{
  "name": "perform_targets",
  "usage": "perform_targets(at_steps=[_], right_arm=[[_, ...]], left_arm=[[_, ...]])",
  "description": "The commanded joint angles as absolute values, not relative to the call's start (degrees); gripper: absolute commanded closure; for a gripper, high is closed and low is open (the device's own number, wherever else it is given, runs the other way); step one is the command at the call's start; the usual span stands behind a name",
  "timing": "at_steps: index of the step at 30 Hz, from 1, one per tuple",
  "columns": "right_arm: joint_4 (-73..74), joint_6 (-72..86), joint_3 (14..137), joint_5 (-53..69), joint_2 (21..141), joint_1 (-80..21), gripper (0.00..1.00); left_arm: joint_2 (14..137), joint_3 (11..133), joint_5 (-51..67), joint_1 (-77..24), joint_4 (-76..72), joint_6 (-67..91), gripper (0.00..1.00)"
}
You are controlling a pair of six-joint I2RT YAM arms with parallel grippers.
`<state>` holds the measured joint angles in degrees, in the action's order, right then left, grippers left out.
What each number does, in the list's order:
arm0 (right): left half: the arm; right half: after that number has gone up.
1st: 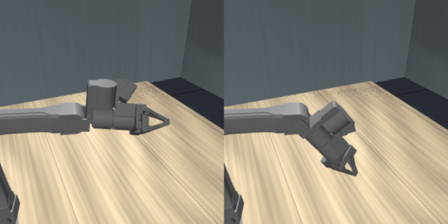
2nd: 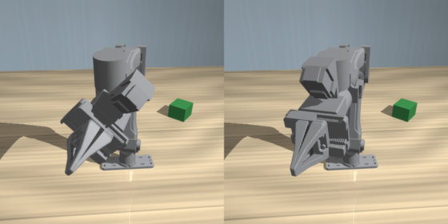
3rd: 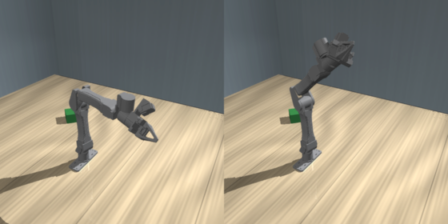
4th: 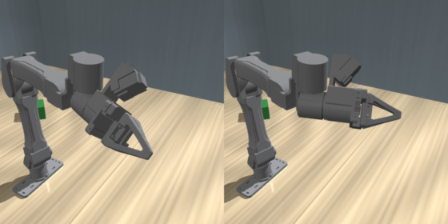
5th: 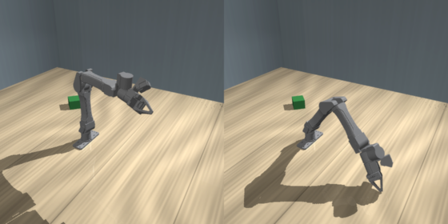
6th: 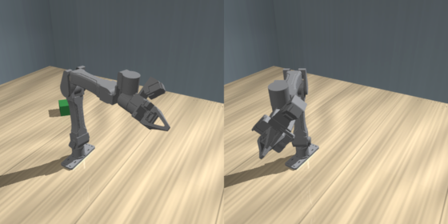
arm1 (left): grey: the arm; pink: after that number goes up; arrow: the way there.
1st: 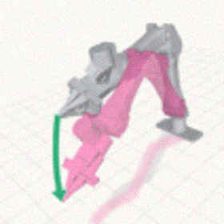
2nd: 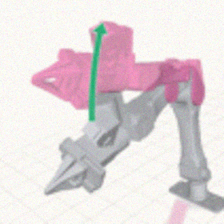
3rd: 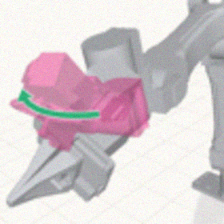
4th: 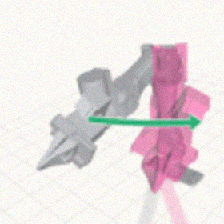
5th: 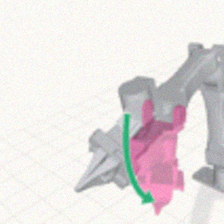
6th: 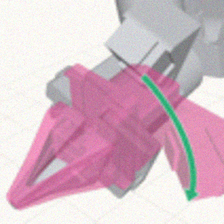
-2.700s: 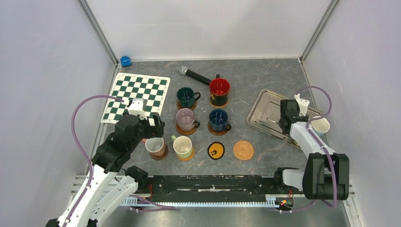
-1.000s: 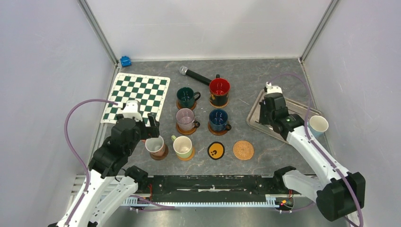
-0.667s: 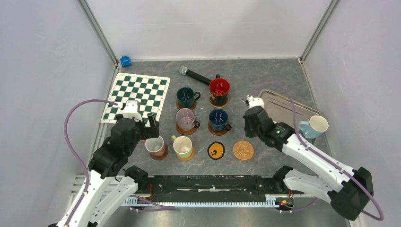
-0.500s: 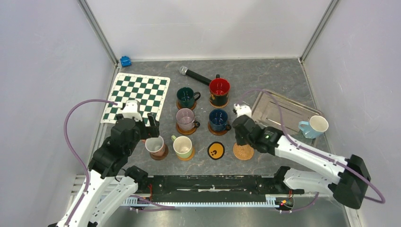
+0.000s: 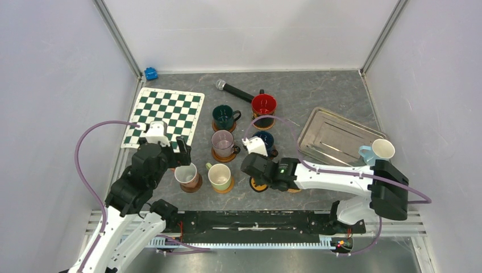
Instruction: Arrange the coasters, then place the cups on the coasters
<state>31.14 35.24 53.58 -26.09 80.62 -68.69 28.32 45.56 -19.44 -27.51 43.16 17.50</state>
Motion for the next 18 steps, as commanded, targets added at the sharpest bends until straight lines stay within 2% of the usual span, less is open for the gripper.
perform_targets(at_steps=[1,7,18], right_arm=[[28.8,36.4,58.8,-29.6,85.0,-71.7,1.0],[30.3,37.5,61.0,-29.6,89.7,-72.8,1.0],[30.6,37.3,59.9,-29.5,90.8,-72.8,0.99]], left_arm=[[27.4,46.3,-20.7,-27.7,41.1,16.2,0.0],[27.2,46.3,-21.0,-27.7,41.1,16.3,0.0],[27.5,46.1,-20.8,-27.7,40.9,16.3,0.0]])
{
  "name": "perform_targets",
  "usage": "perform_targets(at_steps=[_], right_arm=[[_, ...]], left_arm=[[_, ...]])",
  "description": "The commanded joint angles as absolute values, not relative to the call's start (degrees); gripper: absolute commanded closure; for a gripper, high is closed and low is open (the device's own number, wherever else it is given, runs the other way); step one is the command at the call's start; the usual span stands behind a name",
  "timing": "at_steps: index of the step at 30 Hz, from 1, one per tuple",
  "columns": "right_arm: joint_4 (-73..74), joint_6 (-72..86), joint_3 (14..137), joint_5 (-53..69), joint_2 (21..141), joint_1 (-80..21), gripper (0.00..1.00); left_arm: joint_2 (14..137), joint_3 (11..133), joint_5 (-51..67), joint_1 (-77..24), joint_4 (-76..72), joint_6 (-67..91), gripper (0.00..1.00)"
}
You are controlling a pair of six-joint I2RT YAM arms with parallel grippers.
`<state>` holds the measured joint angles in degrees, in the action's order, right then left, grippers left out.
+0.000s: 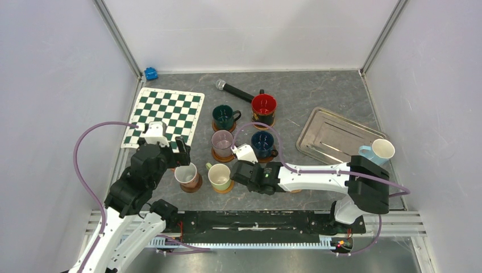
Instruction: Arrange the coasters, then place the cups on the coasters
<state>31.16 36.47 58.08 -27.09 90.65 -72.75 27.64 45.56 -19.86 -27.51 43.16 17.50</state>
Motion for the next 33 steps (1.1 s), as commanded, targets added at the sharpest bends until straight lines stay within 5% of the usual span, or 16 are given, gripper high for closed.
perform_targets(at_steps=[1,33], right_arm=[[30.3,37.3,59.7,-29.6,90.7,-72.8,0.99],[26.2,38.6,55.8,-30.6,92.6,-72.4,0.9]], left_arm=[[27.5,46.2,-20.8,-27.7,40.8,16.3,0.0],[27.0,46.3,-21.5,-27.7,41.3,16.3,0.0]])
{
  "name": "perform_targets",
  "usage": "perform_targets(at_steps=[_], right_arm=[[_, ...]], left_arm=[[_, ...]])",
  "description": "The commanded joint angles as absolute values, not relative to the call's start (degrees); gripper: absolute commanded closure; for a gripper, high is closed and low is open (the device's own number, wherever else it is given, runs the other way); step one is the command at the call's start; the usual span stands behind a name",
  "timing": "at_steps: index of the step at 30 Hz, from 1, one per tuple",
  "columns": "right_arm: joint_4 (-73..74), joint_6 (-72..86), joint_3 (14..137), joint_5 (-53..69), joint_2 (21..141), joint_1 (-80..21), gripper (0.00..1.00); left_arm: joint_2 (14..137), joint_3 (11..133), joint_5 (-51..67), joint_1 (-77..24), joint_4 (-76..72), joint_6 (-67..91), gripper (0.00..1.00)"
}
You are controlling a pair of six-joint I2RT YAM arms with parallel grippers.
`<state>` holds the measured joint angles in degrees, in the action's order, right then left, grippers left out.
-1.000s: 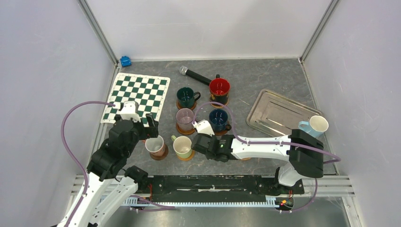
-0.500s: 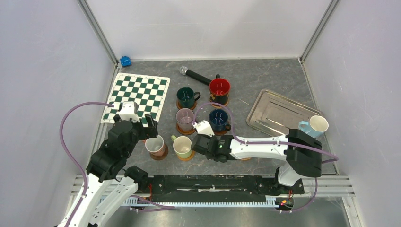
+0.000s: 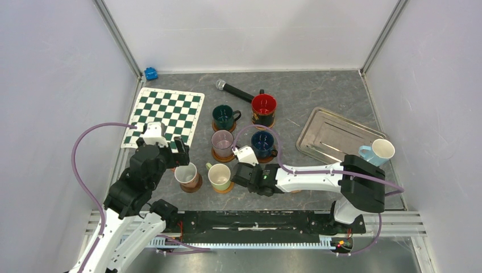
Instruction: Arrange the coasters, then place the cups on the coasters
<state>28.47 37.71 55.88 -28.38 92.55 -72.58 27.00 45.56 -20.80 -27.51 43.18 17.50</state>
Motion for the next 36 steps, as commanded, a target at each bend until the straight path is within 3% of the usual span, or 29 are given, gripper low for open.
perform_targets(at_steps=[1,9,18,24,29,36], right_arm=[[26.1,38.6,55.7,-30.6,92.6,-72.5,0.9],[26.0,38.6,55.5,-30.5,92.7,-72.4,0.88],[30.3,37.8,59.5,-30.8,89.3,-72.3,0.72],[32.9,34.5,63.3,-28.0,84.4,-69.9,0.69],[33.5,31.3,62.2,-27.3,78.0,-62.8,0.69],[34.0,24.3,59.3,-30.2,69.8,-44.6,0.68]], left_arm=[[27.0,46.3,-21.6,-27.7,41.3,16.3,0.0],[27.0,46.3,-21.5,-27.7,41.4,16.2,0.0],[26.8,46.4,-21.6,-27.8,41.6,16.3,0.0],[26.9,46.4,-21.5,-27.7,41.6,16.3,0.0],[27.3,46.4,-20.7,-27.7,41.5,16.4,0.0],[28.4,46.4,-17.5,-27.7,41.1,16.3,0.0]])
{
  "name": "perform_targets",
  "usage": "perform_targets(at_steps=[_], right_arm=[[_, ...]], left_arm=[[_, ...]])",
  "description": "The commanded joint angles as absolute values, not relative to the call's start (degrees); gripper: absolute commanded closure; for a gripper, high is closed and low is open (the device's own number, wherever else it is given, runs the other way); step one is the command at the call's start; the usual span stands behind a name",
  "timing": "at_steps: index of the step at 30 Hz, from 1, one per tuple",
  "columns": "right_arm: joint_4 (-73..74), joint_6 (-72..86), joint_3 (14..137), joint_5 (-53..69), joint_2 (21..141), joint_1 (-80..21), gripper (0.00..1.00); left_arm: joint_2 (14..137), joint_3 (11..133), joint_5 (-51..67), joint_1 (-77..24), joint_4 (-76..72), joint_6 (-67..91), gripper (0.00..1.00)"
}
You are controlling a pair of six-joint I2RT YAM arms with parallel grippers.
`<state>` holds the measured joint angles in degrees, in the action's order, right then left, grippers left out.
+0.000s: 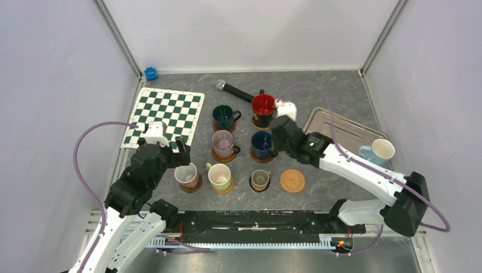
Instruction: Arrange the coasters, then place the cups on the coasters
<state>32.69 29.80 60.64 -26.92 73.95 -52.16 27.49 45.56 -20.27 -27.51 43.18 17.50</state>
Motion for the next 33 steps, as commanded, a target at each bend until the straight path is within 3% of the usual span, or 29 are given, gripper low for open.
perform_targets(at_steps=[1,6,8,17,33], right_arm=[[34.5,23.2,59.3,-32.5,69.2,-41.7,0.67],[35.6,18.4,59.4,-38.6,66.9,-26.8,0.65],[35.4,17.3,58.8,-41.3,65.9,-21.0,0.59],[33.0,14.5,58.0,-39.3,65.8,3.9,0.51],[24.8,12.1,49.7,-27.3,70.7,18.5,0.48]], left_arm=[[28.7,46.4,-16.7,-27.7,41.0,16.3,0.0],[30.6,46.5,-13.5,-27.7,41.0,16.3,0.0],[31.0,46.5,-13.1,-27.7,41.0,16.3,0.0],[31.9,46.4,-12.4,-27.7,41.0,16.3,0.0],[32.5,46.4,-12.7,-27.7,41.0,16.4,0.0]])
